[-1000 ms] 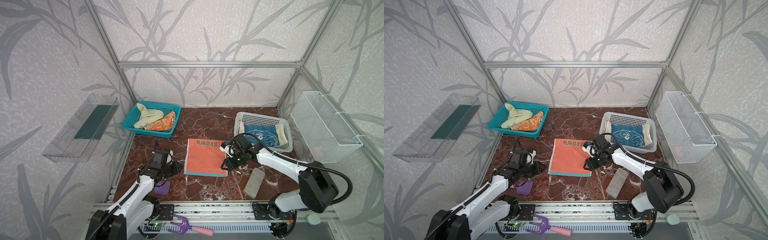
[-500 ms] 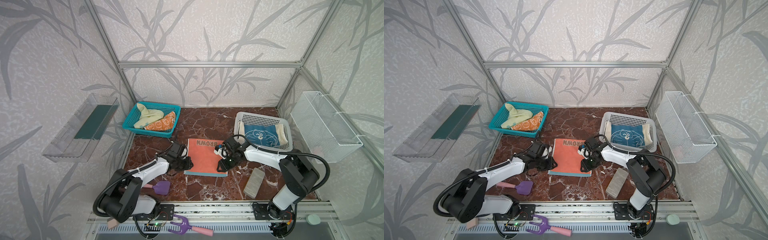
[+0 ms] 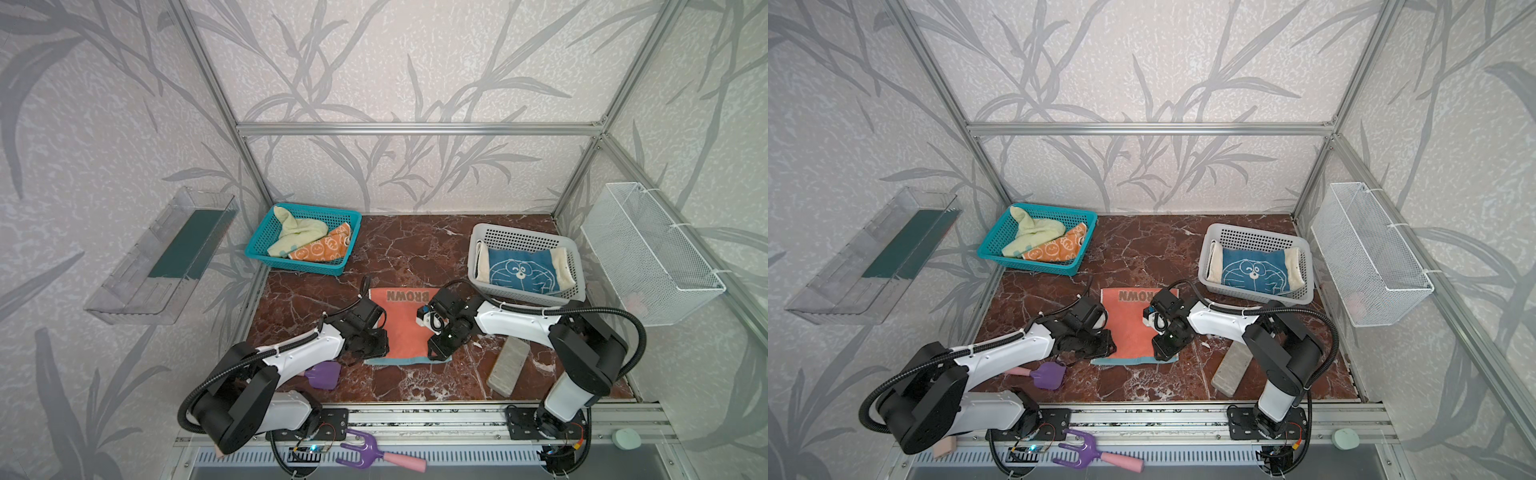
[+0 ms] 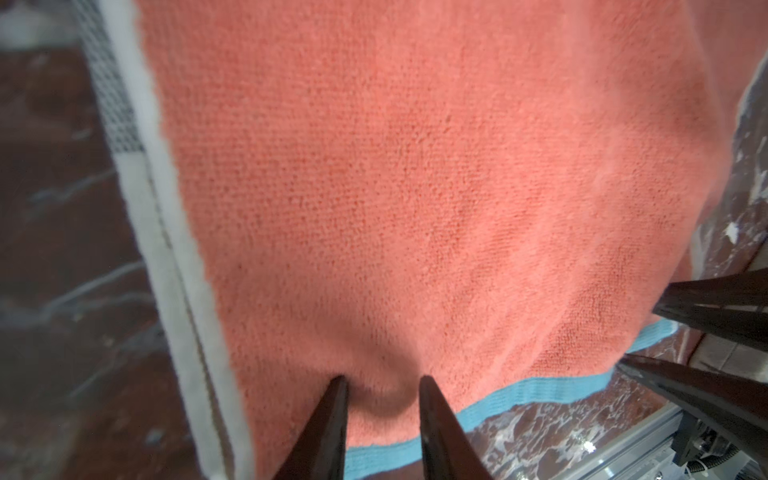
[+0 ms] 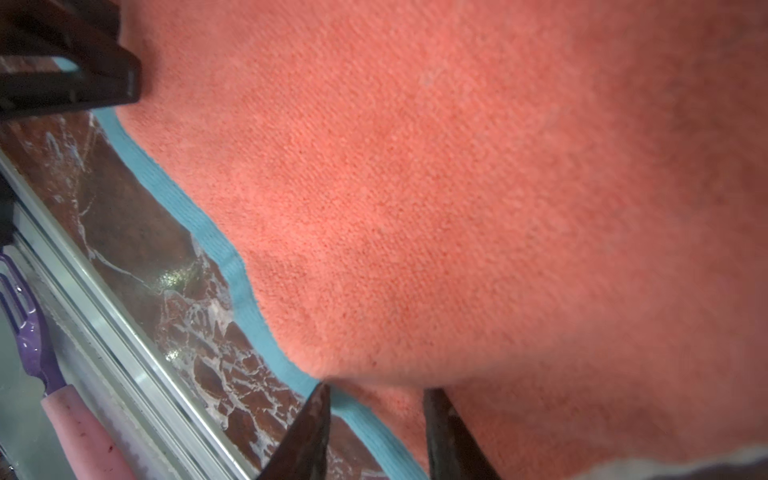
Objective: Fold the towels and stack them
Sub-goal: 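Open both grippers and raise them off the folded towel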
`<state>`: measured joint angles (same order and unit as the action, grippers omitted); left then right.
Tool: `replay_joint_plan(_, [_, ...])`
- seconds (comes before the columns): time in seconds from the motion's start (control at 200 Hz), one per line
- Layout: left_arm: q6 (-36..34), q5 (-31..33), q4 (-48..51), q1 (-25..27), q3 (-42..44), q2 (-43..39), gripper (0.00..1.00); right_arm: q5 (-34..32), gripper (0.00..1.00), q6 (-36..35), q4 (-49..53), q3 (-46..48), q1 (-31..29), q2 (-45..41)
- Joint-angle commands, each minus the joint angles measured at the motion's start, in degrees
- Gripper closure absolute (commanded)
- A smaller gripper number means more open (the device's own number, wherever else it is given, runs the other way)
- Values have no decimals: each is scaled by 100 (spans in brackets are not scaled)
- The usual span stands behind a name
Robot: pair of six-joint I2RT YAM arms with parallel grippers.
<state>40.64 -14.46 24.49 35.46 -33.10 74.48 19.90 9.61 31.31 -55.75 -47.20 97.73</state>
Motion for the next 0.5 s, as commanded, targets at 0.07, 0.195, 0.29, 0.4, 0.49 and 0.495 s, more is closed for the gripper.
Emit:
replay_joint_plan(0.07, [-316, 714, 1084, -428, -900, -66, 61, -528, 48, -259, 985, -1051, 464, 38])
replay_joint_plan(0.195, [-494, 299, 379, -1092, -1480, 378, 59, -877, 44, -266, 1298, -2071, 991, 450])
replay_joint_plan(0.29, [-706, 437, 100, -1428, -1929, 850, 54, -1109, 45, -165, 1448, -2788, 1335, 1113])
replay_joint_plan(0.4, [-958, 686, 42, -1681, -2411, 1500, 50, -1463, 48, -52, 1764, -3568, 1522, 1814])
replay_joint_plan(0.49, [-1119, 755, 39, -1794, -2718, 1997, 48, -1647, 48, -7, 1998, -4040, 1548, 2212])
replay_joint_plan(0.495, [-1124, 771, 39, -1795, -2736, 2016, 48, -1638, 48, -5, 2004, -4062, 1552, 2231])
